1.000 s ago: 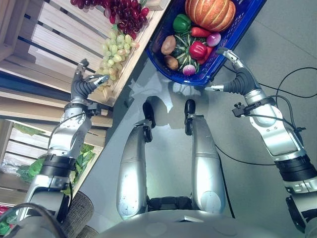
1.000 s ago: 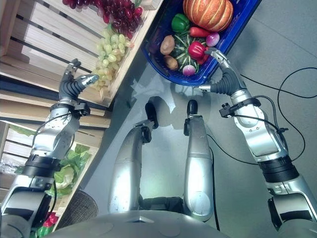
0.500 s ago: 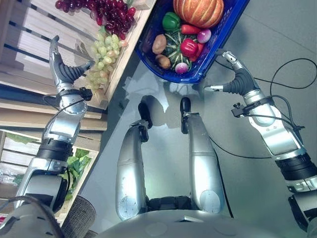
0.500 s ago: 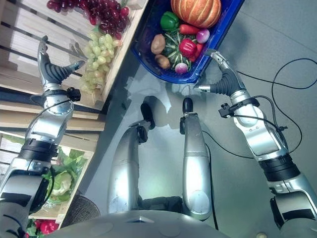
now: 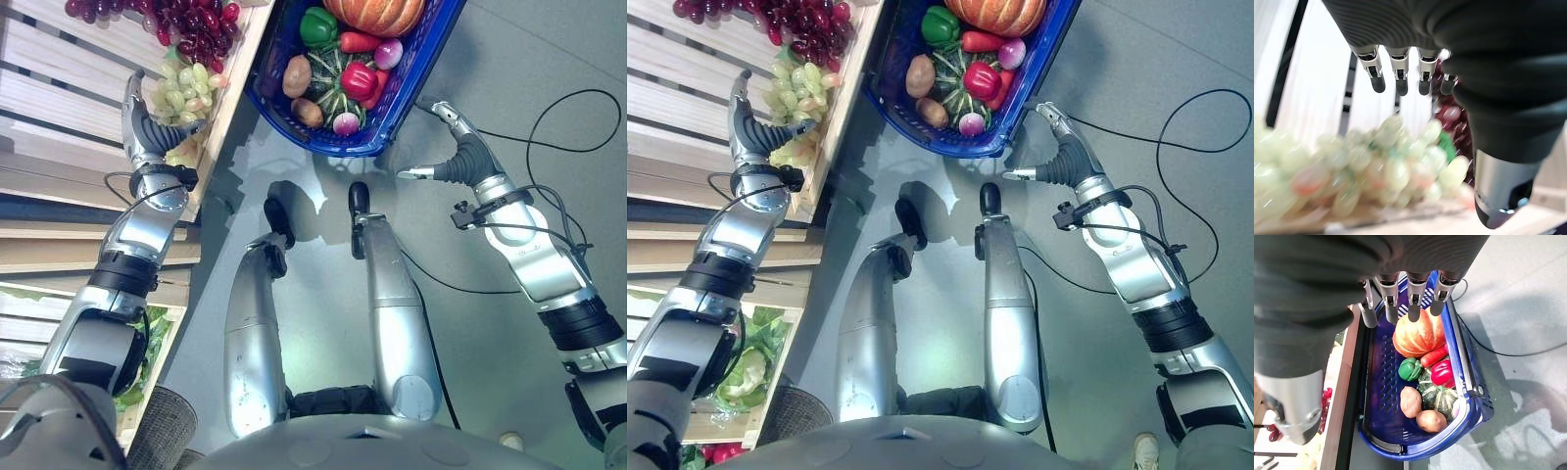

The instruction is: Pick up fruits and vegetables into the basket

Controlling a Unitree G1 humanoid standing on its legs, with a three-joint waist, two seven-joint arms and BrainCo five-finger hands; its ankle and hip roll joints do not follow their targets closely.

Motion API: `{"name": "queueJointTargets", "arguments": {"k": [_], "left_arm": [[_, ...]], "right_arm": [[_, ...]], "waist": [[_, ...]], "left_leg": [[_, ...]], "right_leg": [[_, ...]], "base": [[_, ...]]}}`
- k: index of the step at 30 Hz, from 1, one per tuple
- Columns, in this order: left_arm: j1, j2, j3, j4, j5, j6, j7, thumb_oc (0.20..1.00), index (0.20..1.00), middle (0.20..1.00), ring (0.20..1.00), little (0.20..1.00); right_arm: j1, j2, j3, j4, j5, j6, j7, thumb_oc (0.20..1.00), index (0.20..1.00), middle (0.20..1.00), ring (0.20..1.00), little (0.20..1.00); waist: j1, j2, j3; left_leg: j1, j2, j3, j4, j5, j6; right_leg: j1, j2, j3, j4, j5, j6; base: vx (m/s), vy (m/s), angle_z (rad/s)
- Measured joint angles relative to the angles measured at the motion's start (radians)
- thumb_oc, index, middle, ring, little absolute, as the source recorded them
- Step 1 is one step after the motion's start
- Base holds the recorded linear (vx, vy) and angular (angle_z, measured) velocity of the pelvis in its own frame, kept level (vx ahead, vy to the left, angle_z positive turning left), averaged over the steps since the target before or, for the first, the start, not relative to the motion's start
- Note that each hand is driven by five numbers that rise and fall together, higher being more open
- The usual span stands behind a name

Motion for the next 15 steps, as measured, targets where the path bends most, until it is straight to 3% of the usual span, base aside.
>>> {"name": "queueJointTargets", "arguments": {"k": [9,15], "left_arm": [[-0.059,-0.016,-0.001,0.118,-0.074,0.01,0.011,1.0,1.0,1.0,1.0,1.0],[-0.101,-0.018,0.001,0.197,-0.116,0.061,0.04,1.0,1.0,1.0,1.0,1.0]], "right_arm": [[-0.016,-0.001,-0.002,0.024,0.011,-0.001,-0.007,1.0,1.0,1.0,1.0,1.0],[-0.03,-0.001,-0.002,0.031,0.057,-0.006,-0.023,1.0,1.0,1.0,1.0,1.0]], "waist": [[-0.01,-0.002,0.0],[-0.018,-0.003,0.001]], "left_leg": [[-0.032,0.005,0.001,0.001,-0.001,-0.001],[-0.056,0.006,0.004,0.001,-0.001,-0.001]], "right_leg": [[-0.032,0.001,0.0,0.001,0.001,-0.001],[-0.061,0.001,0.003,0.002,0.003,-0.004]], "base": [[0.0,0.0,0.0],[0.0,0.0,0.0]]}}
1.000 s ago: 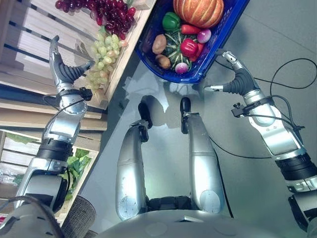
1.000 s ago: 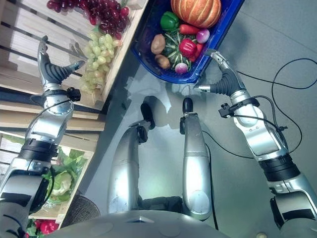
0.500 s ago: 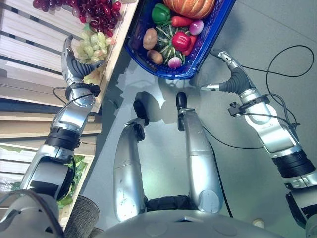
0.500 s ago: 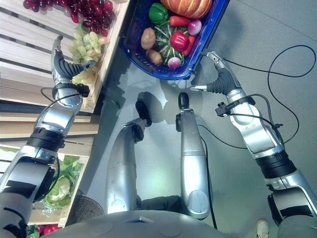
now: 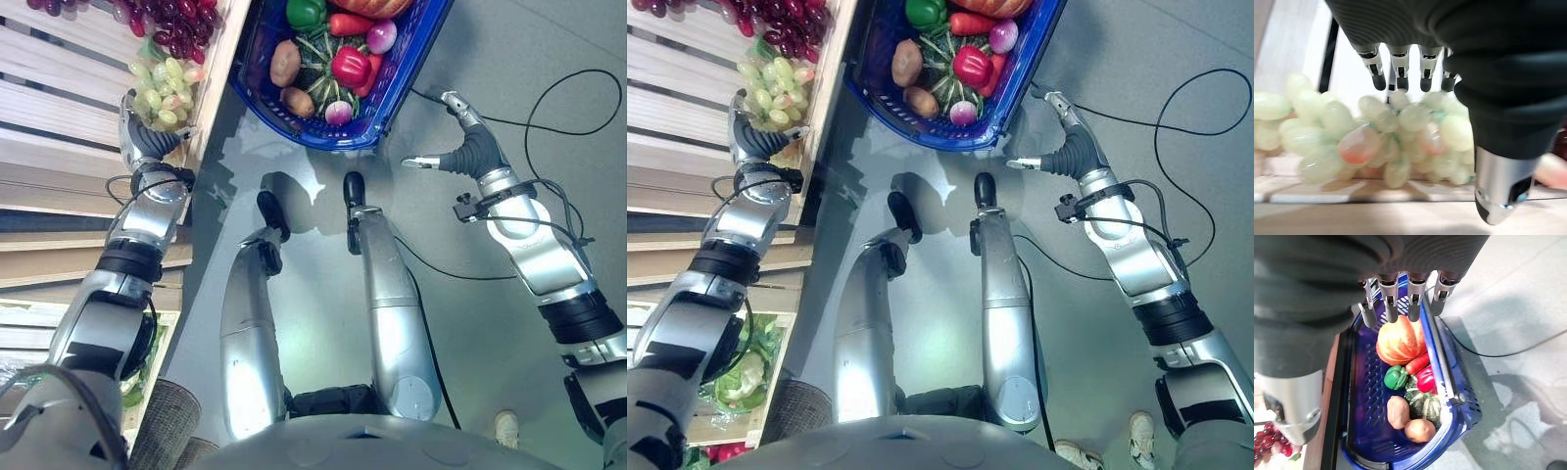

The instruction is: Pick up fruits and vegetables into the basket

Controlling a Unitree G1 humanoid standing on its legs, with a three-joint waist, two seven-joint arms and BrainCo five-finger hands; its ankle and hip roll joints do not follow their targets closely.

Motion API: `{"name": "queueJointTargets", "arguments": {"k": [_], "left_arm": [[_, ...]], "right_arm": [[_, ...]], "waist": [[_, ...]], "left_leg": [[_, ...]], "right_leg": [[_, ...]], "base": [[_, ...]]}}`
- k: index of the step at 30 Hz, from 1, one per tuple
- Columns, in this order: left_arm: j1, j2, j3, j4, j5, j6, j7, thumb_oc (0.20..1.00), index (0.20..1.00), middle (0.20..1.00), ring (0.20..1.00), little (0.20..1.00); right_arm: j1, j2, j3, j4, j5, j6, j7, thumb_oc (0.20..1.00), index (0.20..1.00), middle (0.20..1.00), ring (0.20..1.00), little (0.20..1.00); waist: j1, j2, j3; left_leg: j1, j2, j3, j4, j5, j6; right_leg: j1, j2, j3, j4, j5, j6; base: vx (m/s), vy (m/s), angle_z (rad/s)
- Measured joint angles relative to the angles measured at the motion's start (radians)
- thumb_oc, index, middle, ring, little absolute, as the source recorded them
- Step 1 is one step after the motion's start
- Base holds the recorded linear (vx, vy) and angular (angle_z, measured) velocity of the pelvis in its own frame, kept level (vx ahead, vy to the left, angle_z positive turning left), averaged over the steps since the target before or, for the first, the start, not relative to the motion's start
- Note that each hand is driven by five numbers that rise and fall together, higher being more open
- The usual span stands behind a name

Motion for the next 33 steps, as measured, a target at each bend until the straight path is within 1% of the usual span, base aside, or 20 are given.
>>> {"name": "queueJointTargets", "arguments": {"k": [2,5,10,14,19,24,26,30,33], "left_arm": [[-0.021,0.001,0.002,0.029,-0.018,0.013,0.011,1.0,1.0,1.0,1.0,1.0],[-0.049,0.002,0.004,0.065,-0.039,0.029,0.023,1.0,1.0,1.0,1.0,1.0],[-0.083,0.007,0.008,0.109,-0.08,0.032,0.066,1.0,1.0,1.0,1.0,1.0],[-0.116,0.011,0.008,0.125,-0.087,0.055,0.079,1.0,1.0,1.0,1.0,1.0],[-0.133,0.018,0.008,0.136,-0.087,0.074,0.071,1.0,1.0,1.0,1.0,1.0],[-0.143,0.041,0.006,0.154,-0.085,0.107,0.024,1.0,1.0,1.0,1.0,1.0],[-0.153,0.058,-0.002,0.172,-0.079,0.13,-0.025,1.0,1.0,1.0,1.0,1.0],[-0.163,0.092,-0.011,0.178,-0.071,0.178,-0.097,1.0,1.0,1.0,1.0,1.0],[-0.164,0.129,-0.02,0.201,-0.035,0.216,-0.204,1.0,1.0,1.0,1.0,1.0]], "right_arm": [[-0.01,-0.005,0.0,0.0,0.013,-0.022,0.0,1.0,1.0,1.0,1.0,1.0],[-0.03,-0.013,0.0,0.0,0.021,-0.037,0.0,1.0,1.0,1.0,1.0,1.0],[-0.065,-0.029,0.002,0.01,0.027,-0.039,-0.001,1.0,1.0,1.0,1.0,1.0],[-0.085,-0.033,0.003,0.026,0.043,-0.039,-0.018,1.0,1.0,1.0,1.0,1.0],[-0.092,-0.055,0.004,0.034,0.061,-0.039,-0.019,1.0,1.0,1.0,1.0,1.0],[-0.104,-0.059,0.008,0.035,0.074,-0.039,-0.02,1.0,1.0,1.0,1.0,1.0],[-0.111,-0.059,0.009,0.035,0.082,-0.039,-0.019,1.0,1.0,1.0,1.0,1.0],[-0.126,-0.059,0.01,0.035,0.082,-0.039,-0.017,1.0,1.0,1.0,1.0,1.0],[-0.13,-0.077,0.013,0.034,0.091,-0.039,-0.015,1.0,1.0,1.0,1.0,1.0]], "waist": [[0.0,0.0,0.0],[-0.002,0.0,0.0],[-0.001,-0.003,-0.001],[0.0,-0.003,-0.002],[0.002,-0.003,-0.002],[0.001,-0.003,-0.003],[0.003,-0.003,-0.004],[0.004,-0.003,-0.006],[0.005,-0.002,-0.015]], "left_leg": [[-0.006,0.001,0.0,0.0,0.0,-0.001],[-0.019,0.001,0.002,0.002,0.0,-0.001],[-0.048,0.002,0.005,0.016,0.0,-0.001],[-0.064,0.003,0.004,0.016,0.004,-0.002],[-0.073,0.005,0.005,0.009,0.01,-0.008],[-0.068,0.011,0.007,-0.004,0.017,-0.01],[-0.065,0.019,0.01,-0.004,0.017,-0.013],[-0.064,0.019,0.011,-0.012,0.019,-0.017],[-0.066,0.02,0.011,-0.018,0.019,-0.017]], "right_leg": [[-0.007,0.0,0.0,0.001,0.001,-0.001],[-0.022,-0.001,0.002,0.005,0.001,-0.002],[-0.054,-0.001,0.007,0.019,0.001,-0.002],[-0.073,-0.001,0.007,0.024,-0.002,0.003],[-0.091,0.001,0.009,0.03,-0.002,0.003],[-0.096,0.009,0.012,0.027,-0.002,0.003],[-0.097,0.017,0.015,0.027,-0.002,0.003],[-0.105,0.016,0.014,0.026,-0.002,0.003],[-0.115,0.013,0.004,0.014,-0.002,0.003]], "base": [[0.0,0.0,0.0],[0.0,0.0,0.0],[0.0,0.0,0.0],[0.0,0.0,0.0],[0.0,0.0,0.0],[0.0,0.016,-0.03],[0.01,0.026,-0.08],[0.01,0.021,-0.1],[0.01,0.026,-0.21]]}}
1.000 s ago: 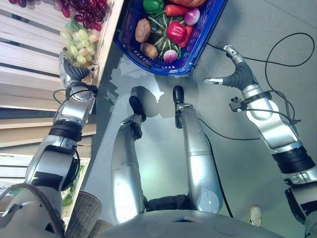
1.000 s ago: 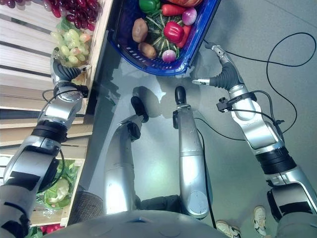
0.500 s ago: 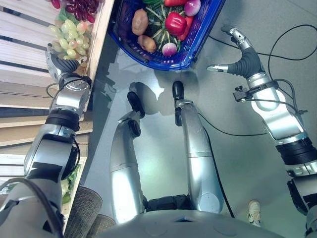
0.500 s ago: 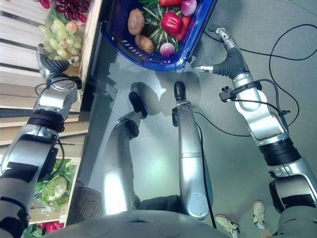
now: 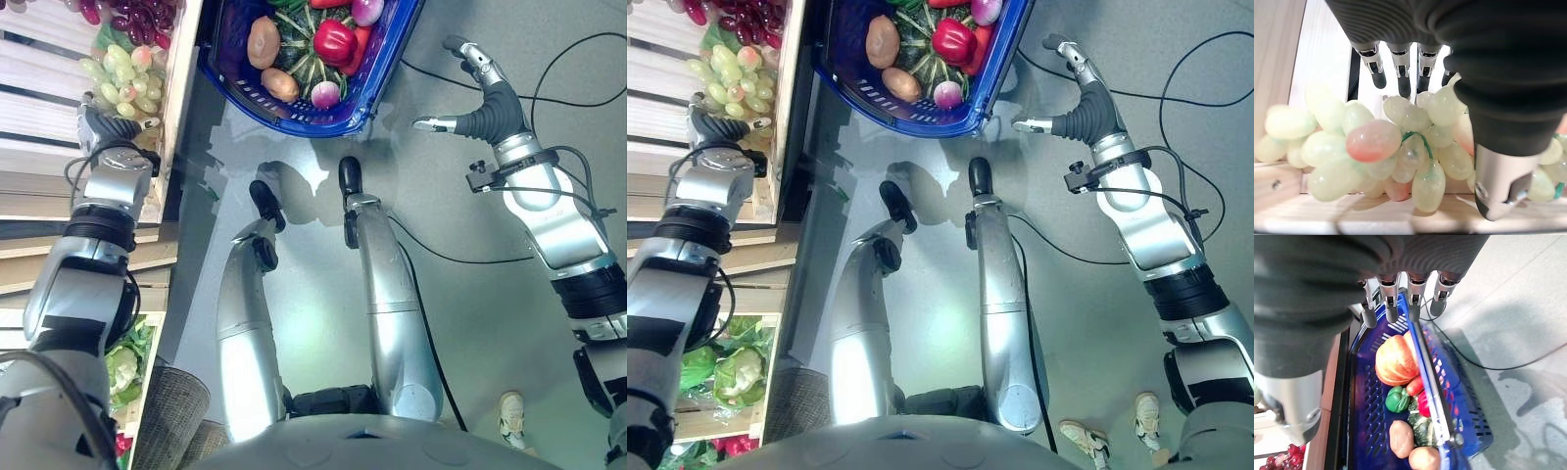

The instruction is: Pick up fruits and vegetables into the basket

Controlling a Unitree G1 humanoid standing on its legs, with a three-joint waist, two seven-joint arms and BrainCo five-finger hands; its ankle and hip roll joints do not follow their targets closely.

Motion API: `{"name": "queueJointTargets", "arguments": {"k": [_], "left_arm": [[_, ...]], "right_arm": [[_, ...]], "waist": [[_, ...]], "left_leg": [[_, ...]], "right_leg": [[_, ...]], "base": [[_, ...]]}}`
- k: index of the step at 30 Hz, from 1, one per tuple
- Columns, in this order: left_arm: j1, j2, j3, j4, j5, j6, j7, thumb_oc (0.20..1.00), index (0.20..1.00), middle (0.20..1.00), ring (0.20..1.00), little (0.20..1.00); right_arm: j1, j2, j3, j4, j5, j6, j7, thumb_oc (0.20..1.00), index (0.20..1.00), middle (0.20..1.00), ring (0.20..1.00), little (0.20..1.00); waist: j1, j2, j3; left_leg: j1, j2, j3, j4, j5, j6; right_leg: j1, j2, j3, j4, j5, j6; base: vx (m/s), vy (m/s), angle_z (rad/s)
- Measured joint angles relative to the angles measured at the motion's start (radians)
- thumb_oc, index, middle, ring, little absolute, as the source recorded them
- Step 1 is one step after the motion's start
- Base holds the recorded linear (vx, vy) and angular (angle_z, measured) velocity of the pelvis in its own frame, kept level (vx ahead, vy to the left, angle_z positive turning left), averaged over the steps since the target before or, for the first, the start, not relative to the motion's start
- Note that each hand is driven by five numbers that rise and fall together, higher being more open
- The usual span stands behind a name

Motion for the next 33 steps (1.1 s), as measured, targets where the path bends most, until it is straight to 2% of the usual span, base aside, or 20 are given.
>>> {"name": "queueJointTargets", "arguments": {"k": [3,4,5,7,10,17,24,33], "left_arm": [[-0.004,0.012,-0.004,0.055,0.001,0.013,-0.092,1.0,1.0,1.0,1.0,1.0],[-0.004,0.012,-0.012,0.059,0.001,0.014,-0.101,0.881,0.881,0.881,0.881,0.881],[-0.004,0.013,-0.025,0.072,0.002,0.015,-0.117,0.696,0.696,0.696,0.696,0.696],[-0.004,0.021,-0.03,0.087,0.002,0.022,-0.155,0.2,0.2,0.2,0.2,0.2],[-0.004,0.027,-0.033,0.086,0.002,0.026,-0.202,0.2,0.2,0.2,0.2,0.2],[-0.004,0.034,-0.033,0.083,0.001,-0.014,-0.207,0.2,0.2,0.2,0.2,0.2],[0.024,0.006,-0.031,0.086,-0.004,-0.072,-0.152,0.2,0.2,0.2,0.2,0.2],[0.033,-0.026,-0.025,0.081,-0.087,-0.145,-0.107,0.2,0.2,0.2,0.2,0.2]], "right_arm": [[0.016,-0.013,0.001,0.0,0.009,0.001,0.001,1.0,1.0,1.0,1.0,1.0],[0.019,-0.013,0.001,0.0,0.009,0.001,0.001,1.0,1.0,1.0,1.0,1.0],[0.026,-0.013,0.001,0.0,0.009,0.002,0.002,1.0,1.0,1.0,1.0,1.0],[0.036,-0.013,0.001,0.0,0.009,0.005,0.01,1.0,1.0,1.0,1.0,1.0],[0.036,-0.013,0.001,0.0,0.009,0.008,0.019,1.0,1.0,1.0,1.0,1.0],[0.032,-0.013,0.0,-0.001,0.009,0.009,0.02,1.0,1.0,1.0,1.0,1.0],[0.041,-0.011,0.0,-0.002,0.009,0.009,0.018,1.0,1.0,1.0,1.0,1.0],[0.048,-0.005,0.0,-0.002,0.008,0.009,0.008,1.0,1.0,1.0,1.0,1.0]], "waist": [[-0.004,0.0,-0.022],[-0.005,0.0,-0.026],[-0.006,0.001,-0.035],[-0.006,0.003,-0.05],[-0.005,0.007,-0.061],[-0.004,0.007,-0.061],[-0.004,0.005,-0.06],[-0.005,0.003,-0.058]], "left_leg": [[0.001,0.002,-0.003,0.001,-0.008,-0.012],[0.001,0.003,-0.003,0.001,-0.009,-0.013],[0.001,0.003,-0.003,-0.001,-0.011,-0.016],[0.002,0.003,-0.002,-0.009,-0.012,-0.017],[0.005,-0.001,0.002,-0.023,-0.012,-0.018],[0.01,-0.005,0.012,-0.033,-0.007,-0.014],[0.023,-0.005,0.005,-0.034,-0.007,-0.014],[0.03,-0.02,-0.008,-0.028,-0.004,-0.006]], "right_leg": [[-0.003,-0.017,-0.027,-0.002,0.003,0.005],[-0.003,-0.018,-0.029,-0.003,0.003,0.005],[-0.004,-0.019,-0.032,-0.005,0.003,0.005],[-0.004,-0.02,-0.034,-0.01,0.004,0.004],[-0.003,-0.024,-0.034,-0.015,0.005,0.003],[-0.001,-0.034,-0.032,-0.015,0.005,0.003],[0.015,-0.036,-0.039,-0.016,0.006,0.0],[0.038,-0.05,-0.041,-0.016,0.01,-0.005]], "base": [[0.01,0.025,-0.14],[0.01,0.038,-0.11],[0.01,0.031,-0.04],[0.01,0.031,-0.01],[0.01,0.029,0.04],[0.0,-0.002,0.02],[-0.01,-0.014,0.01],[-0.02,-0.025,0.07]]}}
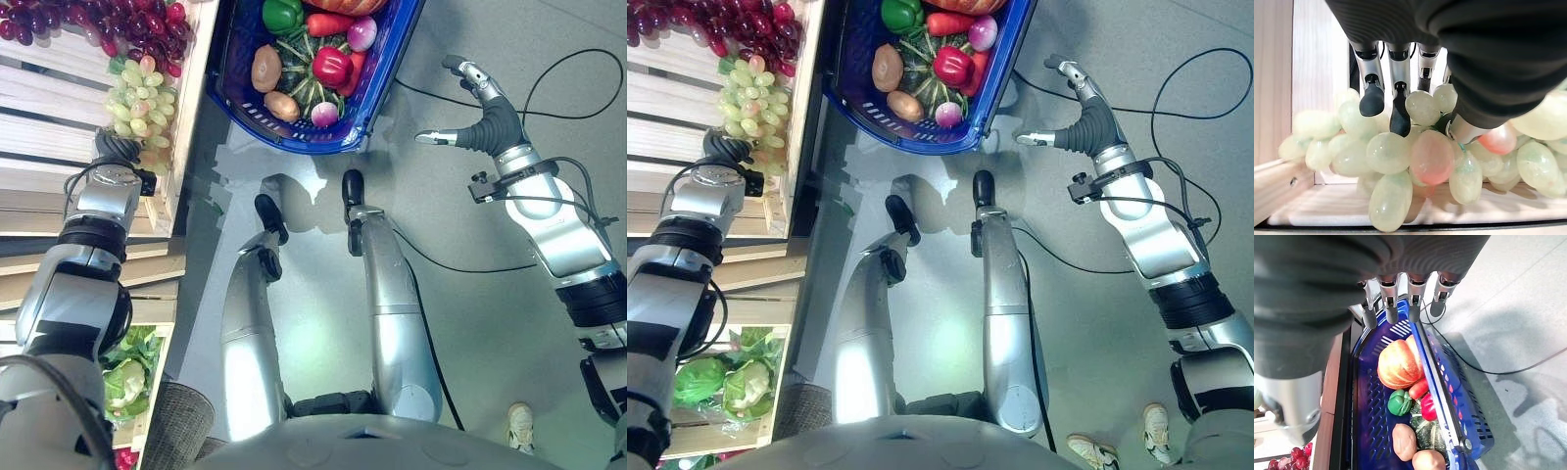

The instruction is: Pick up fruits and vegetables into the basket

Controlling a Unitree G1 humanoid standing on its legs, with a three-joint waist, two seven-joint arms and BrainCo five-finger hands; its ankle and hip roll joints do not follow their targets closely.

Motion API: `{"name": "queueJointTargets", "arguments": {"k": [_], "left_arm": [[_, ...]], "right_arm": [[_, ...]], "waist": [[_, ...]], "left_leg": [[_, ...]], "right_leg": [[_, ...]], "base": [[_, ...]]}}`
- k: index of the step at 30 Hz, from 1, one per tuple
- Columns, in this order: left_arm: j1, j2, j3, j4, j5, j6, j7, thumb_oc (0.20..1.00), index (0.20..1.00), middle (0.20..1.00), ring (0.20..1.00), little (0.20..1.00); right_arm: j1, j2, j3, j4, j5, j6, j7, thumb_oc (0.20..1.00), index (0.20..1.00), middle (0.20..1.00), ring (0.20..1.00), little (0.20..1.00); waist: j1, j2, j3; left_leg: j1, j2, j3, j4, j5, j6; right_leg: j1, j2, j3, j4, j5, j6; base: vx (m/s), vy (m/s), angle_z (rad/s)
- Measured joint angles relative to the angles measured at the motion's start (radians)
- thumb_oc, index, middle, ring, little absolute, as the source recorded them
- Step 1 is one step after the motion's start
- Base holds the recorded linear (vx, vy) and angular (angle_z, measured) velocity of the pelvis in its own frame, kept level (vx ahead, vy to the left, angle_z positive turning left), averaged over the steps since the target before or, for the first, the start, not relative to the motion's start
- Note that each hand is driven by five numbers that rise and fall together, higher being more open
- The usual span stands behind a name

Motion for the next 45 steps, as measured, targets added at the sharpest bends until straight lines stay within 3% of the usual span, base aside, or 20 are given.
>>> {"name": "queueJointTargets", "arguments": {"k": [6,12,20,40,45], "left_arm": [[0.026,-0.005,0.035,-0.028,-0.08,-0.051,0.012,0.2,0.2,0.2,0.2,0.2],[0.096,-0.013,0.094,-0.098,-0.299,-0.146,-0.068,0.2,0.2,0.2,0.2,0.2],[0.217,-0.044,0.155,-0.229,-0.428,-0.215,-0.168,0.2,0.2,0.2,0.2,0.2],[0.421,-0.095,0.192,-0.467,-0.444,-0.237,-0.242,0.2,0.2,0.2,0.2,0.2],[0.472,-0.096,0.194,-0.545,-0.446,-0.23,-0.278,0.2,0.2,0.2,0.2,0.2]], "right_arm": [[0.006,0.034,0.0,-0.002,0.0,0.0,-0.009,1.0,1.0,1.0,1.0,1.0],[0.046,0.083,-0.011,-0.009,-0.004,0.0,-0.009,1.0,1.0,1.0,1.0,1.0],[0.102,0.109,-0.029,-0.054,-0.054,0.008,0.01,1.0,1.0,1.0,1.0,1.0],[0.179,0.11,-0.059,-0.087,-0.161,0.015,0.063,1.0,1.0,1.0,1.0,1.0],[0.172,0.102,-0.054,-0.095,-0.3,0.032,0.06,1.0,1.0,1.0,1.0,1.0]], "waist": [[0.0,-0.021,0.012],[0.002,-0.037,0.022],[0.006,-0.035,0.031],[0.055,-0.022,0.043],[0.072,-0.014,0.047]], "left_leg": [[0.015,-0.002,-0.002,0.011,-0.003,0.004],[0.037,-0.014,-0.009,0.007,-0.003,0.006],[0.086,-0.035,-0.003,-0.008,0.003,0.026],[0.186,-0.041,-0.005,-0.046,0.018,0.017],[0.205,-0.041,-0.002,-0.064,0.029,0.018]], "right_leg": [[0.022,0.0,0.001,0.0,0.0,0.0],[0.049,0.0,0.007,-0.001,0.003,-0.006],[0.1,-0.018,0.02,-0.002,-0.002,0.003],[0.195,-0.018,0.008,-0.019,-0.007,0.003],[0.208,-0.022,0.005,-0.02,-0.012,-0.002]], "base": [[0.0,-0.004,0.01],[0.0,0.012,0.03],[0.0,0.036,0.08],[0.0,0.026,0.01],[0.0,0.02,0.05]]}}
